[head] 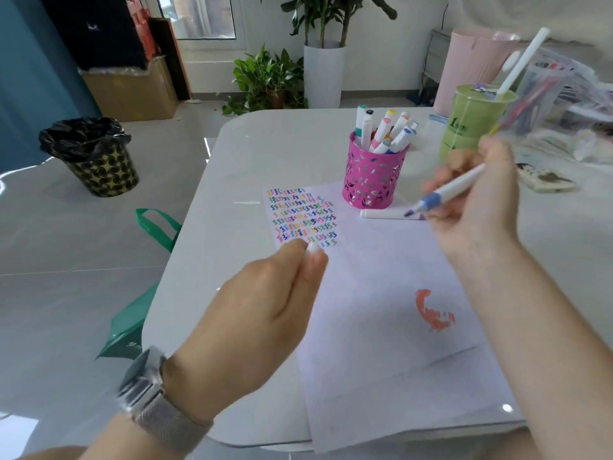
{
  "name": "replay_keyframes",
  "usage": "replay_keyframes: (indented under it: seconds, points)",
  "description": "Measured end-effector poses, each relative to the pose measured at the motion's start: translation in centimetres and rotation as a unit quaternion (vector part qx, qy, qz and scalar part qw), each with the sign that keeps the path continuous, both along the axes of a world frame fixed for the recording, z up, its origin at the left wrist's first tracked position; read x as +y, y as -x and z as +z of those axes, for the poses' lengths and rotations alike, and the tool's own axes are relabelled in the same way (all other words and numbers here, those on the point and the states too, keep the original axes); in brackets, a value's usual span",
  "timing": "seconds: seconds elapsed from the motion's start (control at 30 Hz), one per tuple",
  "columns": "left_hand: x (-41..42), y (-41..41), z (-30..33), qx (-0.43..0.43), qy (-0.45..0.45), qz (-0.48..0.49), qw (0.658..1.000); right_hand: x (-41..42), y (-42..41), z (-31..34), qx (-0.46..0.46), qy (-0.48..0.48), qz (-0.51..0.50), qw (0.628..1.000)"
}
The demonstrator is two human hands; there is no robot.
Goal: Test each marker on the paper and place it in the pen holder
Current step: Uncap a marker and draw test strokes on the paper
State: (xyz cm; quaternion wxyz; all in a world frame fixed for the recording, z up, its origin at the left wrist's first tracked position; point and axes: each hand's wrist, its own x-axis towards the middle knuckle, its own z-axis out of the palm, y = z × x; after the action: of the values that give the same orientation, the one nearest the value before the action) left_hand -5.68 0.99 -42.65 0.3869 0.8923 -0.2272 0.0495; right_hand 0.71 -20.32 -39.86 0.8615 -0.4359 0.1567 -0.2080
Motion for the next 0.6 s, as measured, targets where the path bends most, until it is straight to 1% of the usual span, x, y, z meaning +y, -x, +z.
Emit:
replay_keyframes:
  seconds: [0.07, 0.1, 0.2, 0.27, 0.33, 0.4, 0.5, 0.6]
  points:
    - [-0.7, 0.2, 0.2, -0.037, -0.058, 0.005, 0.998, 0.8, -0.6, -0.6, 0.036, 0.080, 0.035, 0.996]
    - [-0.9, 0.4, 0.2, -0.043, -0.089, 0.005, 0.995, 1.5, -0.7, -0.7, 0.043, 0.100, 0.055, 0.993]
    - [-0.1, -0.1, -0.1, -0.019, -0.125, 0.018, 0.992, 2.3, -1.0, -0.7, 0.066, 0.129, 0.132, 0.981]
    - [0.9, -0.5, -0.5, -0.003, -0.165, 0.037, 0.986, 2.6, -1.0, -0.8, 0.075, 0.154, 0.157, 0.973]
    - [1.4, -0.6, -0.7, 0.003, -0.210, 0.049, 0.976, 2.7, -1.0, -1.5, 0.079, 0.205, 0.161, 0.962]
    - [1.2, -0.6, -0.9, -0.009, -0.249, 0.050, 0.967, 2.8, -1.0, -2.0, 0.074, 0.237, 0.144, 0.958]
    - [0.6, -0.8, -0.8, -0.010, -0.253, 0.039, 0.967, 2.9, -1.6, -2.5, 0.093, 0.248, 0.116, 0.957]
    - [0.2, -0.7, -0.8, -0.010, -0.252, 0.026, 0.967, 3.1, -2.2, -2.9, 0.111, 0.322, 0.118, 0.933]
